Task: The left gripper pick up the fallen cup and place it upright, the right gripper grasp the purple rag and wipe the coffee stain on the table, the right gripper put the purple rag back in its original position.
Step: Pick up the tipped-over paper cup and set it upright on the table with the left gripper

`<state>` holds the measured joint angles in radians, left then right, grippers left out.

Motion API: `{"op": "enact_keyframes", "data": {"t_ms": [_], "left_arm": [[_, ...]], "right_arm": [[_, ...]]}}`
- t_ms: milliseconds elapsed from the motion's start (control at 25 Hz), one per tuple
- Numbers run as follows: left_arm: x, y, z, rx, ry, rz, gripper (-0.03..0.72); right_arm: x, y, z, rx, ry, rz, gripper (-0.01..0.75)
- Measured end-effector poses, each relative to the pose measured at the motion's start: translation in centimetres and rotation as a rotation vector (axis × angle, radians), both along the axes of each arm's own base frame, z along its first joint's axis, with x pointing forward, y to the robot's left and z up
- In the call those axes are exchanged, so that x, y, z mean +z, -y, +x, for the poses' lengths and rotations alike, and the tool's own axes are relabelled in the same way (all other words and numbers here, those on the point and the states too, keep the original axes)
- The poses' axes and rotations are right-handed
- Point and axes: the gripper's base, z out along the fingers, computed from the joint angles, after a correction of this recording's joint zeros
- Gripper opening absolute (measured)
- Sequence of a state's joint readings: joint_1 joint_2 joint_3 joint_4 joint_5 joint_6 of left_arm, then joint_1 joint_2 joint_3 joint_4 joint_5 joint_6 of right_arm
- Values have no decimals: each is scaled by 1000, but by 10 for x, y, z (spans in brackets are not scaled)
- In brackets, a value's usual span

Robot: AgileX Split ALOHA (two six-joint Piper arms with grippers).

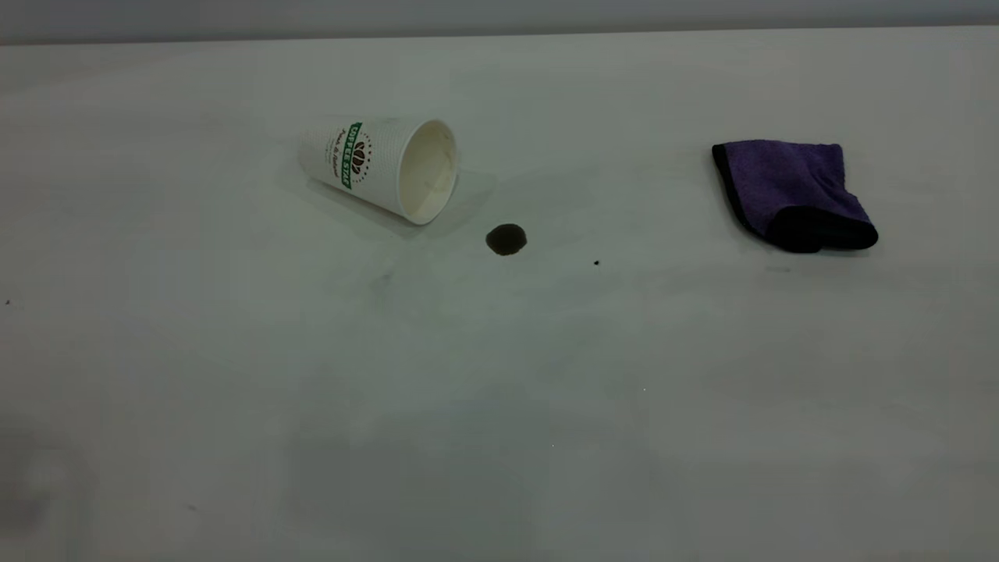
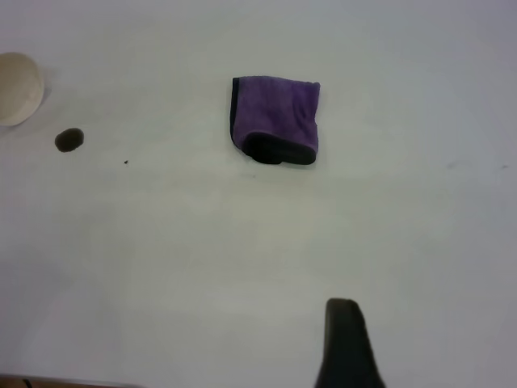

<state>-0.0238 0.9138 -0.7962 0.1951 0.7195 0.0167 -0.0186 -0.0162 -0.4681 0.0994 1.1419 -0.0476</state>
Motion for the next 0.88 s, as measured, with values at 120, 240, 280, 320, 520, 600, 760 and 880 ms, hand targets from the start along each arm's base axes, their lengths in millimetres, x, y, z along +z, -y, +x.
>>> {"op": "enact_keyframes", "data": {"t_ms": [120, 240, 280, 320, 520, 600, 760, 880], "left_arm": [[-1, 11, 46, -70, -63, 16, 712], [-9, 37, 91, -162, -116, 33, 706], [-12, 46, 105, -180, -128, 39, 703], [-18, 58, 120, -203, -149, 52, 701], [-67, 129, 184, -288, -242, 186, 696], [-92, 158, 200, -287, -286, 252, 694], [-143, 210, 224, -306, -346, 343, 693], [-164, 237, 234, -345, -345, 361, 693]], "right_arm": [[0, 0, 0, 0, 0, 0, 555], [0, 0, 0, 0, 0, 0, 555], [0, 0, 0, 0, 0, 0, 555], [0, 0, 0, 0, 0, 0, 555], [0, 0, 0, 0, 0, 0, 555], [0, 0, 0, 0, 0, 0, 555], [0, 0, 0, 0, 0, 0, 555], [0, 0, 0, 0, 0, 0, 555]]}}
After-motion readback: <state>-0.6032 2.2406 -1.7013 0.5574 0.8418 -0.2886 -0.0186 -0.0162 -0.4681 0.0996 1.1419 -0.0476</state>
